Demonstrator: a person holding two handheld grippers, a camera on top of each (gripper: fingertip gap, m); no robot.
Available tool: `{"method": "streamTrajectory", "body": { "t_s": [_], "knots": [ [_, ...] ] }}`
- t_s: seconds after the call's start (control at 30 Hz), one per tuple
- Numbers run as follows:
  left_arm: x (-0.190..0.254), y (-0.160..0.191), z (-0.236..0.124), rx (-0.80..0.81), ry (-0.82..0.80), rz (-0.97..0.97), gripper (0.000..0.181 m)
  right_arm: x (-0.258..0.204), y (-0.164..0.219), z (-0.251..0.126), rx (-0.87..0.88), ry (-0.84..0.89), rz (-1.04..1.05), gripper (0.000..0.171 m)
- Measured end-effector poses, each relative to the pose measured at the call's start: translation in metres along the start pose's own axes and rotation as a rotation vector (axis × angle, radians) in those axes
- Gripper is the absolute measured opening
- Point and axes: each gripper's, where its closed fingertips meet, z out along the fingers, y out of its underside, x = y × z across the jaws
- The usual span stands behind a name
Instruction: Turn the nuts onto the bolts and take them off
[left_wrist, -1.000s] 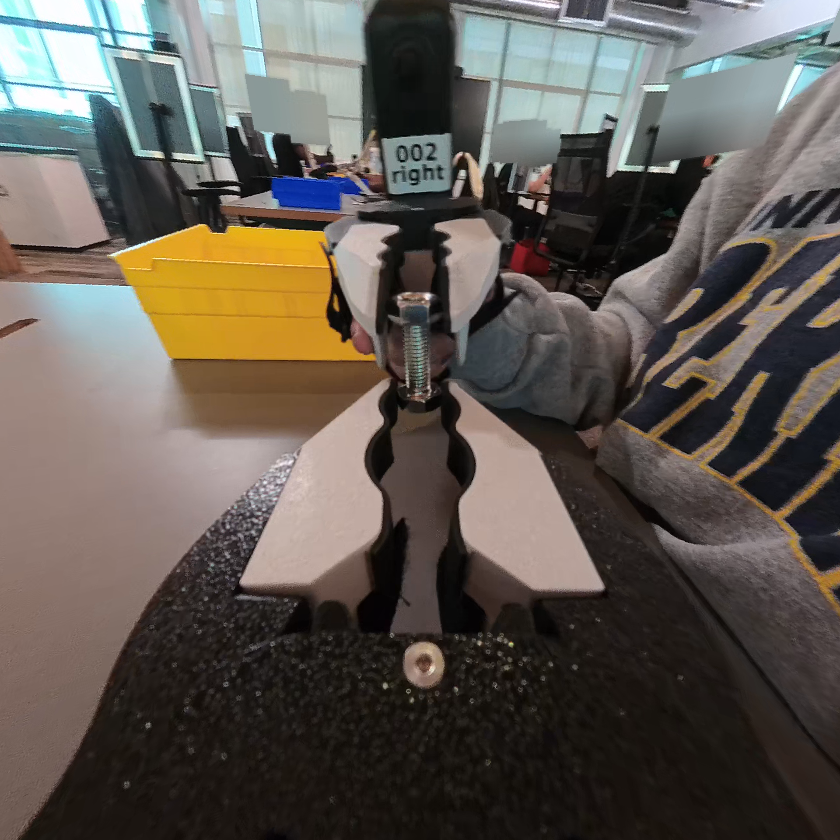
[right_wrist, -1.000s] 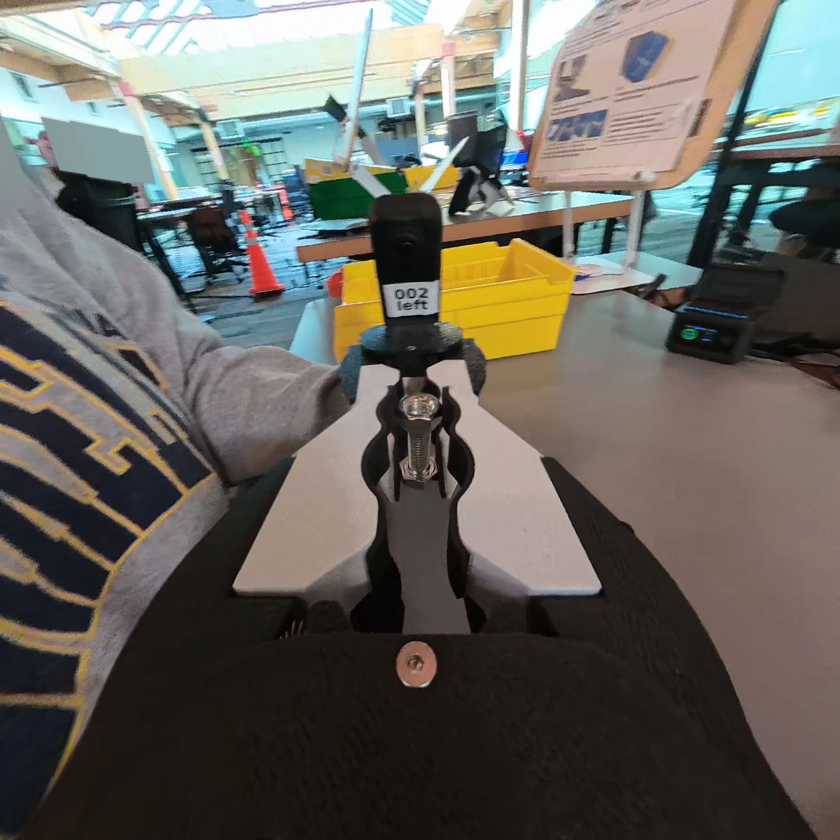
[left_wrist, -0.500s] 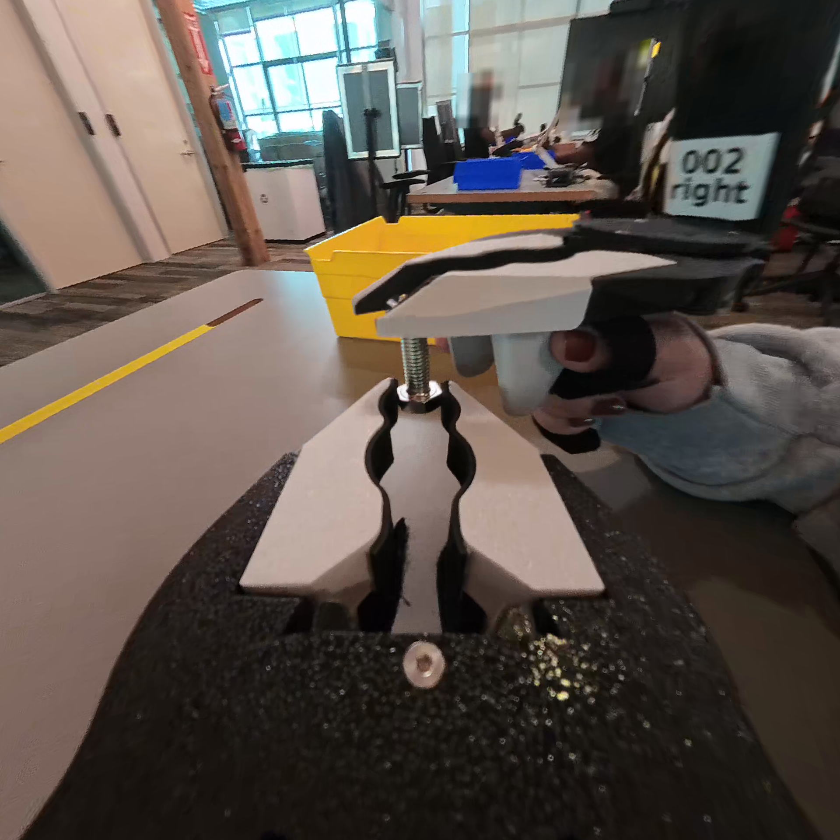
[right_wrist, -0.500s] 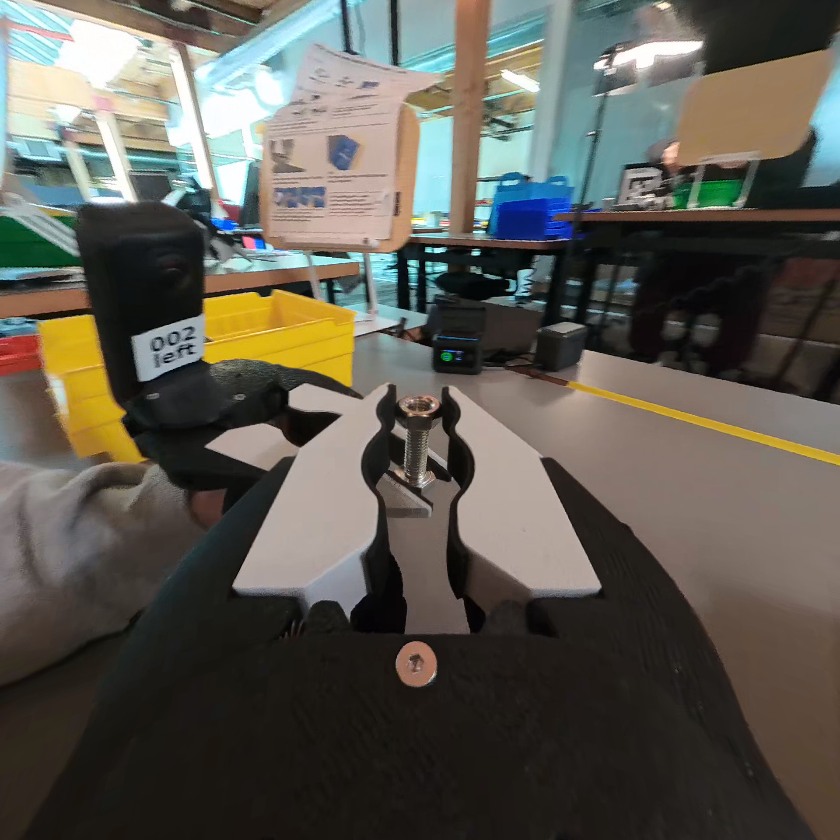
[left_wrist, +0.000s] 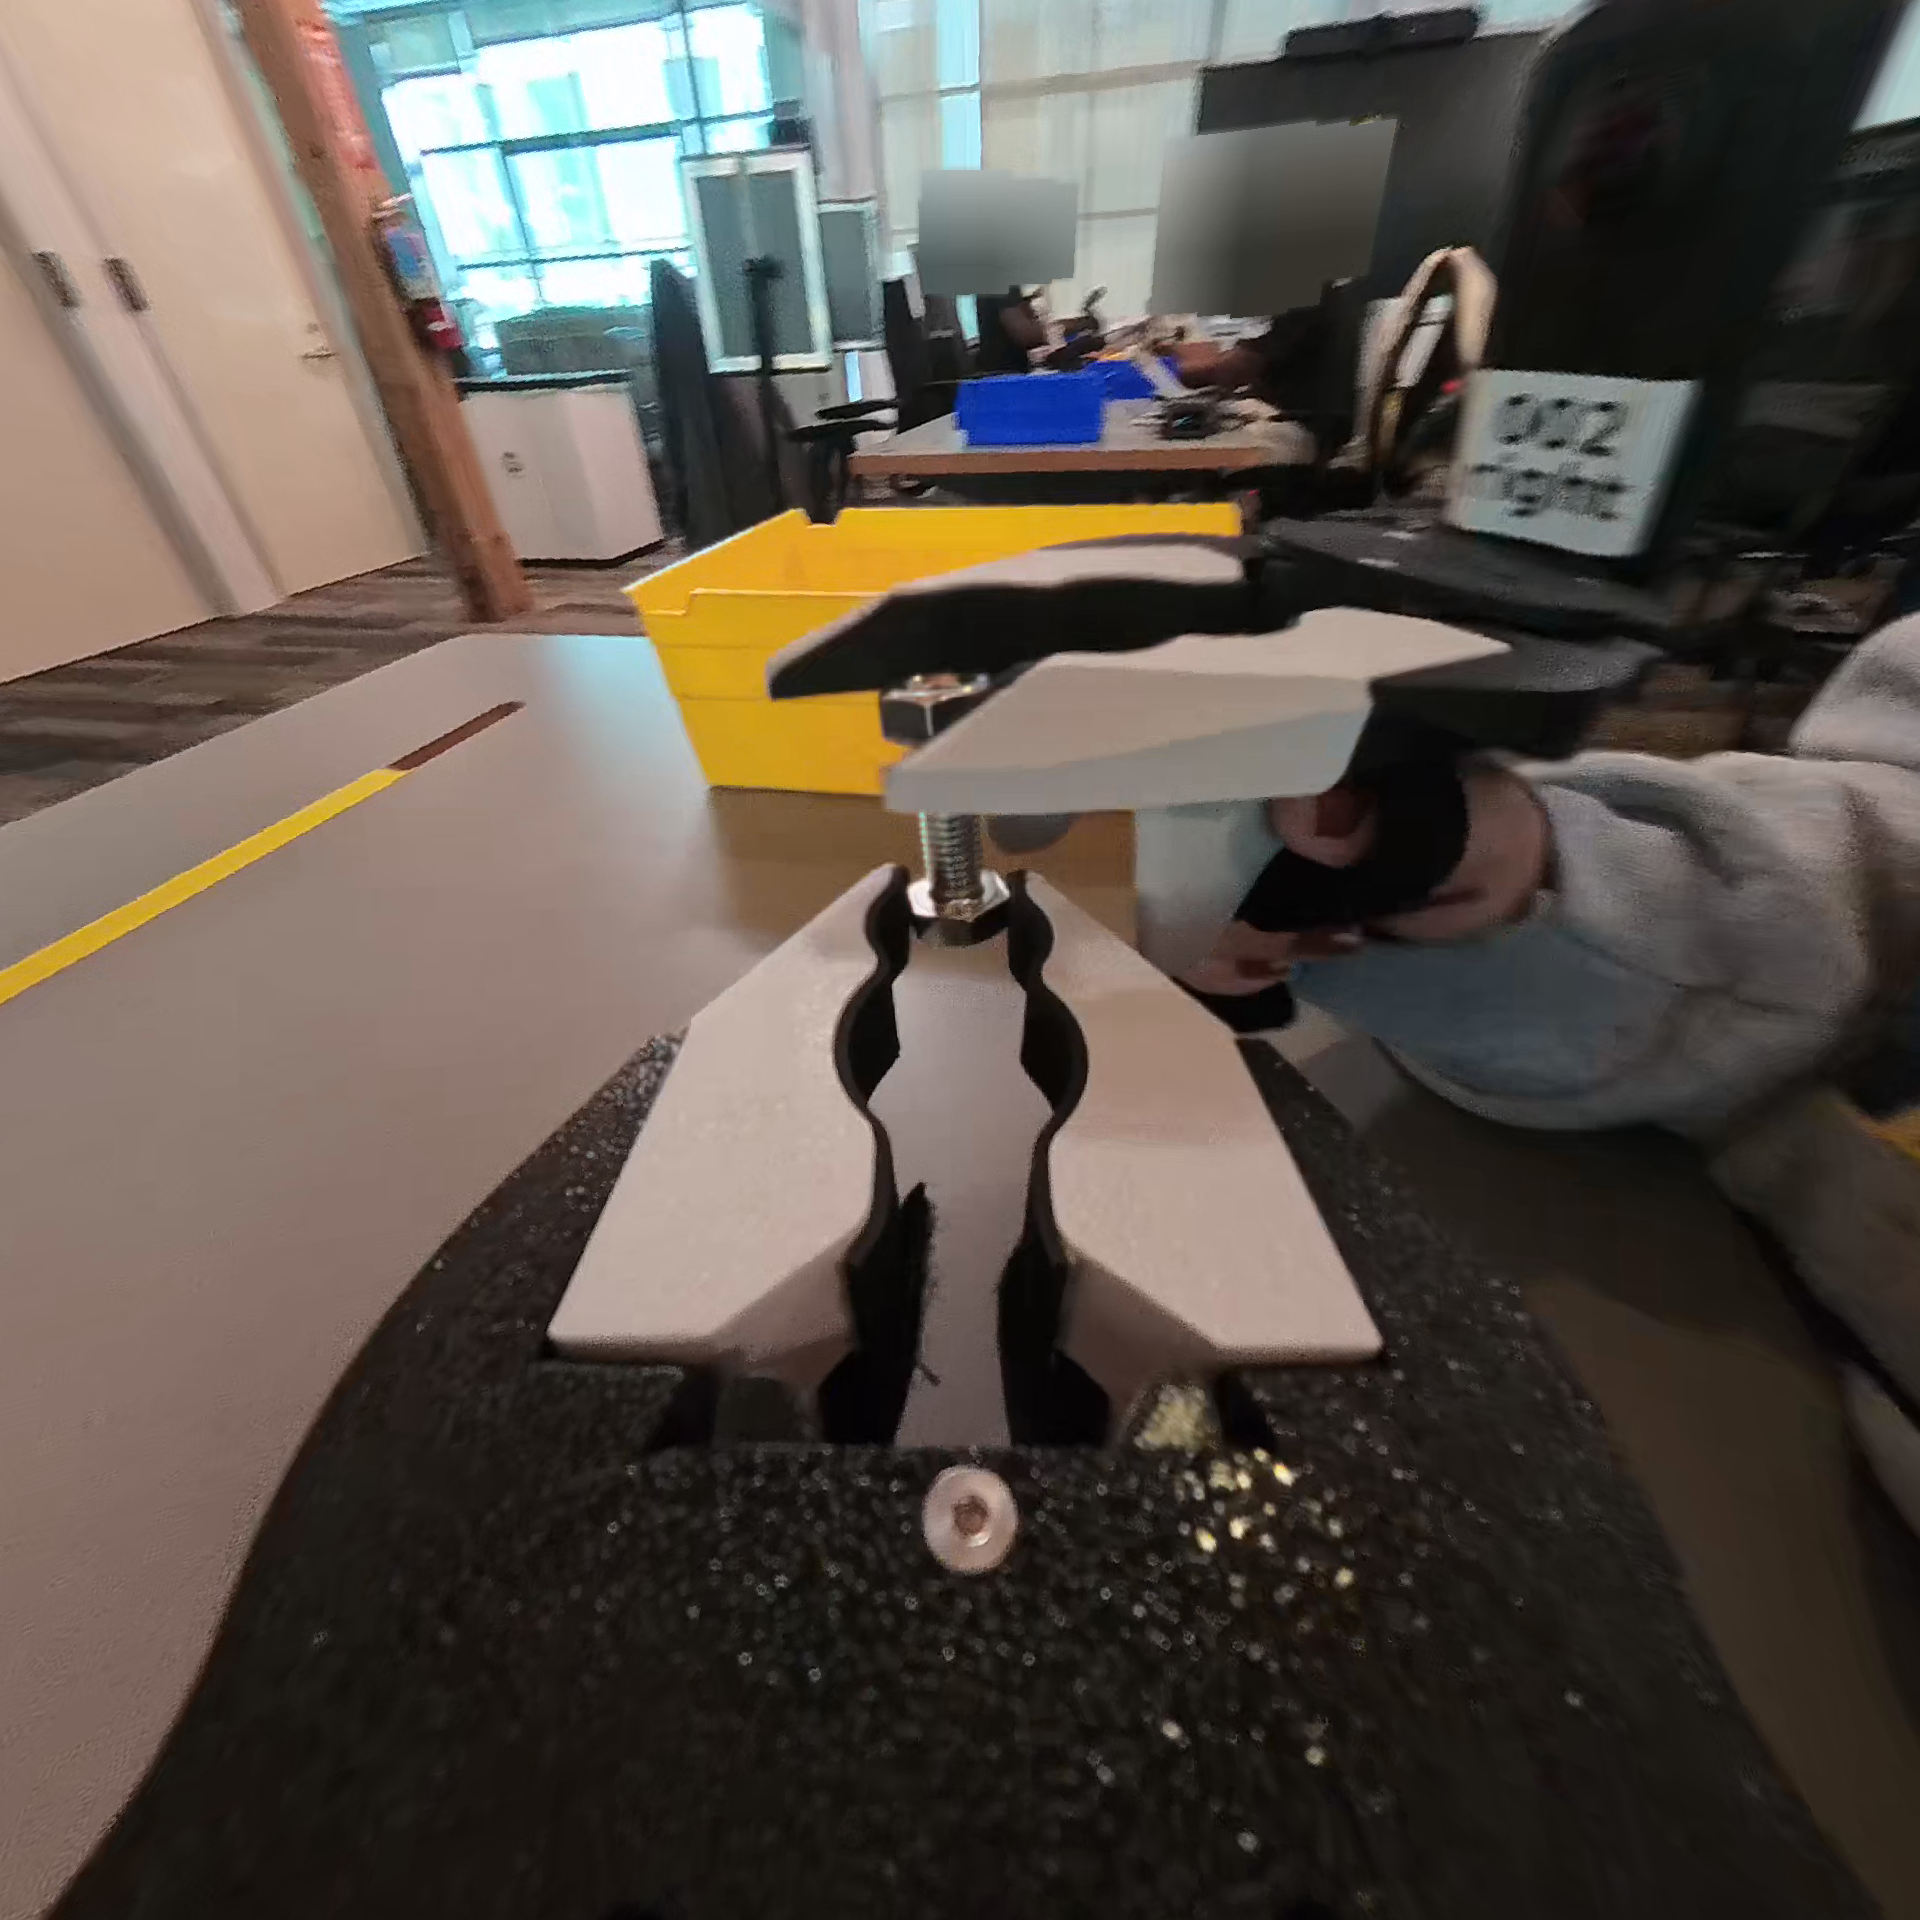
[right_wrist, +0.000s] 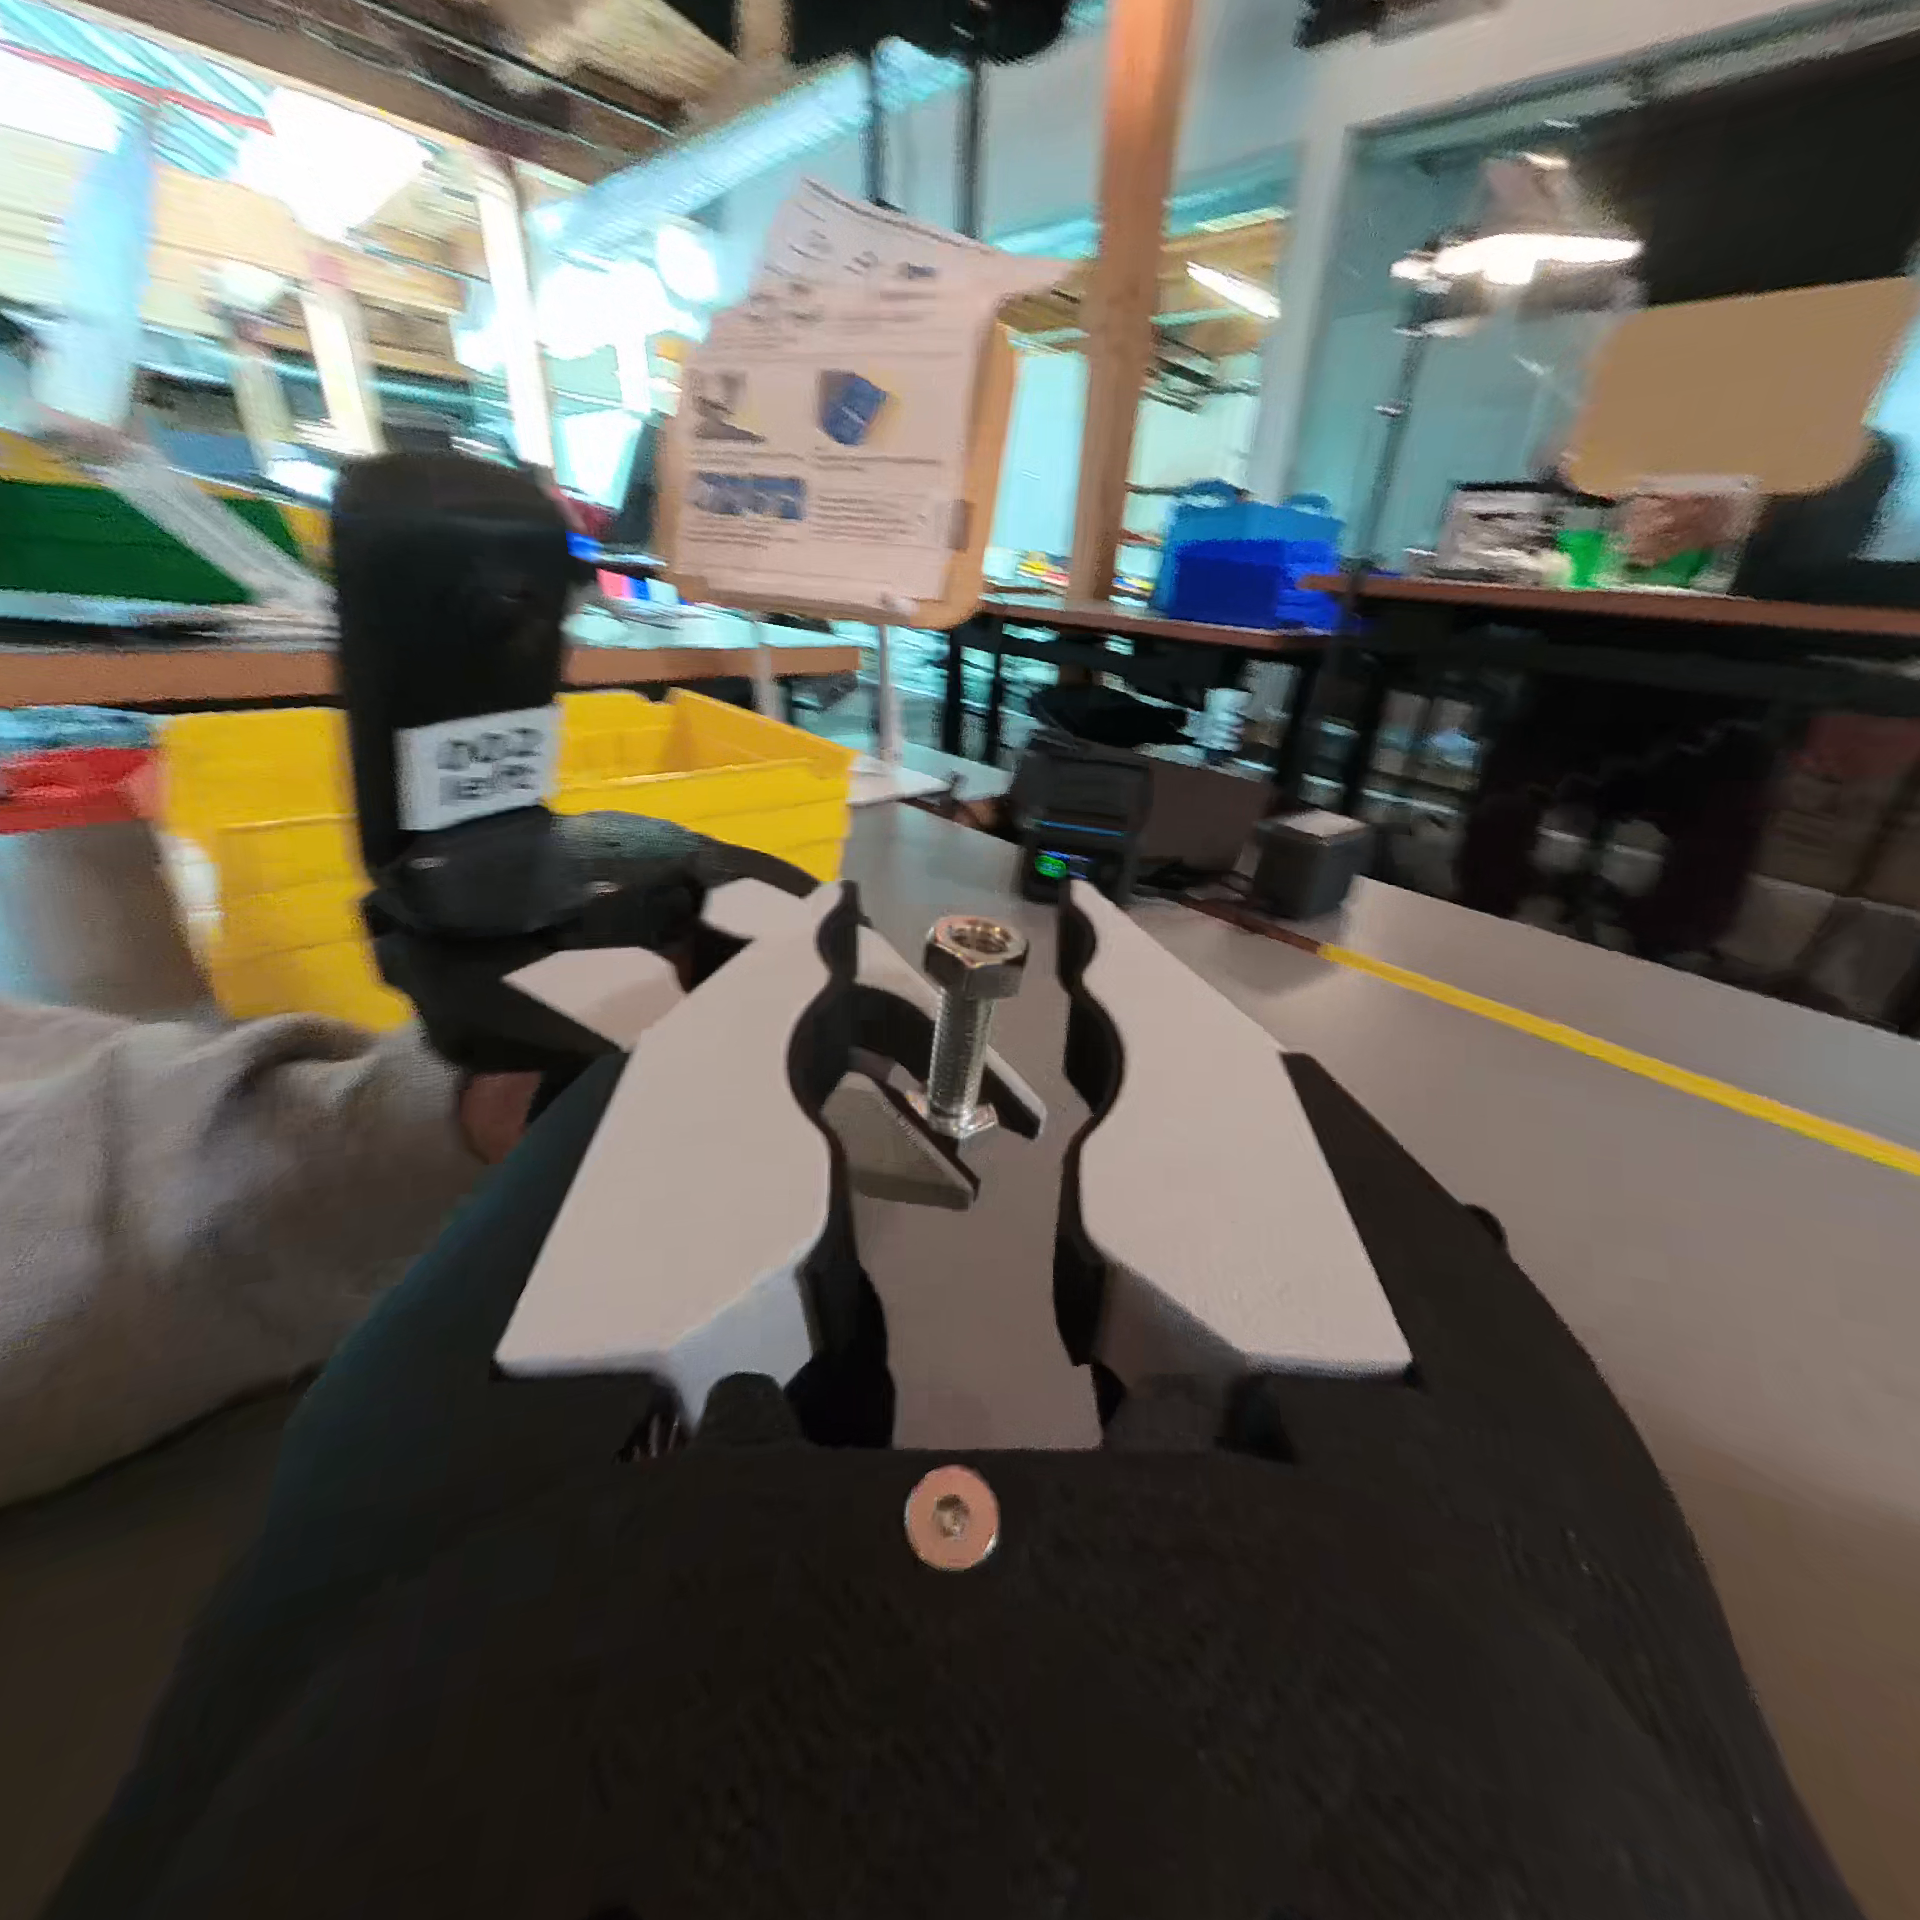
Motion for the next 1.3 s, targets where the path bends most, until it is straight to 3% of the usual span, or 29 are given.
{"method": "streamTrajectory", "body": {
  "t_s": [0.03, 0.1, 0.27, 0.4, 0.6, 0.87, 1.17, 1.3],
  "knots": [
    [0.006, -0.001, -0.002, 0.004, 0.05, 0.002, 0.017, -0.005, -0.003, -0.003, 0.013, -0.082, 0.028, 0.044],
    [0.016, -0.003, -0.005, 0.01, 0.14, -0.004, 0.017, -0.01, -0.005, -0.009, -0.008, -0.235, 0.125, 0.05],
    [0.033, -0.005, -0.007, 0.019, 0.274, -0.035, 0.017, -0.024, -0.01, -0.03, -0.047, -0.565, 0.361, 0.04],
    [0.043, -0.005, -0.007, 0.017, 0.342, -0.057, 0.017, -0.03, -0.012, -0.04, -0.034, -0.675, 0.406, 0.031],
    [0.049, -0.003, -0.008, 0.007, 0.396, -0.077, 0.017, -0.033, -0.008, -0.042, -0.059, -0.669, 0.333, 0.017],
    [0.053, 0.001, -0.009, -0.03, 0.426, -0.081, 0.017, -0.035, -0.001, -0.046, -0.179, -0.678, 0.232, 0.016],
    [0.022, 0.007, -0.003, -0.059, 0.211, -0.04, 0.017, -0.012, 0.009, -0.025, -0.259, -0.363, 0.199, 0.016],
    [0.039, 0.004, -0.007, -0.036, 0.327, -0.048, 0.017, -0.027, 0.003, -0.032, -0.245, -0.461, 0.133, 0.016]
  ]
}}
